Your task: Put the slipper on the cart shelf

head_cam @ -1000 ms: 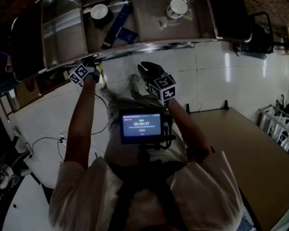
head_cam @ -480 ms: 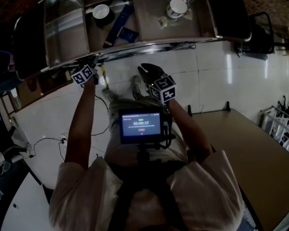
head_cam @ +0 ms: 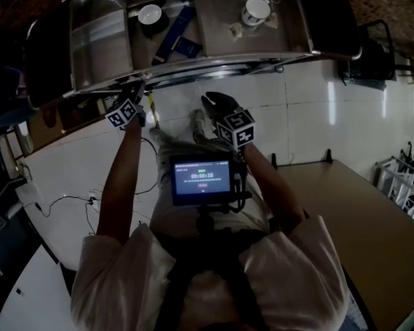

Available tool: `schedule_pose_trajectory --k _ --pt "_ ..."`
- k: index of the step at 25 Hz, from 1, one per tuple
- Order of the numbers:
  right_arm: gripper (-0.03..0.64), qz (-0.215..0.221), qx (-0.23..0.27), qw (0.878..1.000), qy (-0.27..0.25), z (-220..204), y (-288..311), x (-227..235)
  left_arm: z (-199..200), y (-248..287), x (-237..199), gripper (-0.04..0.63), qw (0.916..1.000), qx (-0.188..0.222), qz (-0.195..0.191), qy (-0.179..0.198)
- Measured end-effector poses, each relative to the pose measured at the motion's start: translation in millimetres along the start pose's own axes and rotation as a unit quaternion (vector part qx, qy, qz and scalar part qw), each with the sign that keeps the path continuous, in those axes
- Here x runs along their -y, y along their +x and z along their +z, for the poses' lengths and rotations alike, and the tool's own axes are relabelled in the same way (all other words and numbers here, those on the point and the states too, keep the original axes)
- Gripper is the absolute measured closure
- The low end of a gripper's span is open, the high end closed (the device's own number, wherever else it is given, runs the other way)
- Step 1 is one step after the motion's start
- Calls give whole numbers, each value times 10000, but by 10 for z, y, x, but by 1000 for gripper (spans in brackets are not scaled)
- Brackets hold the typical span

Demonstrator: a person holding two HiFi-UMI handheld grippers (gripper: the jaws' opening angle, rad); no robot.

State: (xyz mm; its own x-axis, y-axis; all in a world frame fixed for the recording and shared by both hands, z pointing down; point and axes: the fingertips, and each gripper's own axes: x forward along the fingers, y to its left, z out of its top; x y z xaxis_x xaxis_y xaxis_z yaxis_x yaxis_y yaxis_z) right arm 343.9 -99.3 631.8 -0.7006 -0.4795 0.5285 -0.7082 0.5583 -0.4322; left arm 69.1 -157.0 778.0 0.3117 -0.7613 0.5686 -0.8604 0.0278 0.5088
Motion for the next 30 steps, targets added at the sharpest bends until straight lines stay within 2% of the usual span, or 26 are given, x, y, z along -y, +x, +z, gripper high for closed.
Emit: schedule_pose_trajectory --k 3,5,8,16,19,23,24,26,30 --pt "535 2 127 9999 21 47 -39 11 34 -205 124 359 9996 199 -206 -83" --pt "535 20 263 9996 45 134 -85 -3 82 -375 178 365 9988 355 -299 -131" --pt "535 72 468 9989 5 280 -140 -92 229 -717 261 411 9962 656 -538 -207" --pt "534 215 893 9955 -221 717 -380 -183 623 -1552 649 494 9812 1526 -1088 -459" --pt "534 442 1107 9923 -351 912 -463 -307 772 -1812 875 512 9783 1691 -1192 -104" --pt "532 858 1369 9854 -545 1108 -571 -530 801 -2007 1079 555 9778 1656 -1228 370" --pt "513 935 1397 9839 -607 1136 -593 -591 808 -2044 1126 565 9775 1636 -1242 475" --pt "483 1001 1414 9818 -774 1182 -625 -709 822 -2112 1203 573 9768 1596 -1275 638" --pt "469 1011 1381 9799 -1021 1174 -605 -824 842 -2167 1244 574 9777 1487 -1238 815"
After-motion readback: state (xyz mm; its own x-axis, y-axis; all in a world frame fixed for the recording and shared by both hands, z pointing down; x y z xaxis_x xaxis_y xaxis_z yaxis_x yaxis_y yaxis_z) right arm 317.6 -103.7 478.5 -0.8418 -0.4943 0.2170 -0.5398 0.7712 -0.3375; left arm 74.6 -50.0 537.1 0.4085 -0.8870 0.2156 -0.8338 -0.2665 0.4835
